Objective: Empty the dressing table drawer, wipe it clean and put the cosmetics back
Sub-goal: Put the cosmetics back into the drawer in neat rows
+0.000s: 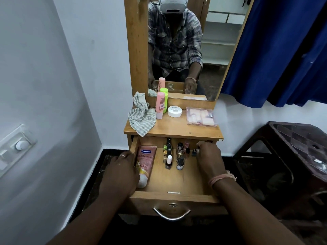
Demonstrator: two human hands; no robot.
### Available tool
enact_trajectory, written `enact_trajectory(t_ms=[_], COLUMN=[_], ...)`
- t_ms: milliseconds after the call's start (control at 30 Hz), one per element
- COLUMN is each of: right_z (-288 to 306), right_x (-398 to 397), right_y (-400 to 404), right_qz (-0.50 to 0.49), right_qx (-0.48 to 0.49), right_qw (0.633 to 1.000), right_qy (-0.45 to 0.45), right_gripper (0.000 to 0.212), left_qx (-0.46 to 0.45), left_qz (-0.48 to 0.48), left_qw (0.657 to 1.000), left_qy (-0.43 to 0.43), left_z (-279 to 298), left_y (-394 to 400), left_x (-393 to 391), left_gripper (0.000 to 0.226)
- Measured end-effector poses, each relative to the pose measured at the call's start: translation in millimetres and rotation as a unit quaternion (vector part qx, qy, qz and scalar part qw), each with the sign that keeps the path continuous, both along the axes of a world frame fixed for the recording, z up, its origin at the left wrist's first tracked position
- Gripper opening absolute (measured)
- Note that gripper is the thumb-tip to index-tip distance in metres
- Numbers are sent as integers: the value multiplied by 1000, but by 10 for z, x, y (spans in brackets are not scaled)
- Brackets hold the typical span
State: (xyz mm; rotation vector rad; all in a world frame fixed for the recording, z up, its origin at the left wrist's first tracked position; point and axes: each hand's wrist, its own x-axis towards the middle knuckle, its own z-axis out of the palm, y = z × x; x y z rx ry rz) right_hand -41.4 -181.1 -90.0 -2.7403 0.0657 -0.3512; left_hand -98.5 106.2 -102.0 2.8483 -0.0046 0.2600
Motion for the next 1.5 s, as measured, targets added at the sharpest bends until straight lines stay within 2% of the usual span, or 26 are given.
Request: enact_trajectory(t_ms=[300,667,967,1067,1233,1500], right_z=[-33,-96,-105,-49,-84,55], right_x=[41,137,172,165,92,87], right_y=[29,62,132,157,166,79], right_qz=[-8,-51,-79,-86,-63,-76], right_qx=[21,37,61,52,19,30], right_qw=[1000,995,992,989,996,995], right_qy=[5,79,73,108,57,58], right_gripper=[12,6,13,24,19,10], left_qx=[3,3,1,1,4,0], left_qz=[5,7,4,3,4,-2], left_qw=[1000,1000,1000,1000,1000,1000], left_qy=[-1,6,12,12,7,-2], left_z=[-24,-11,22,27,4,-20], left_y=[-6,1,-23,-22,-1,26], left_x=[10,13,-2,-4,-6,3], left_gripper=[43,44,39,40,40,42])
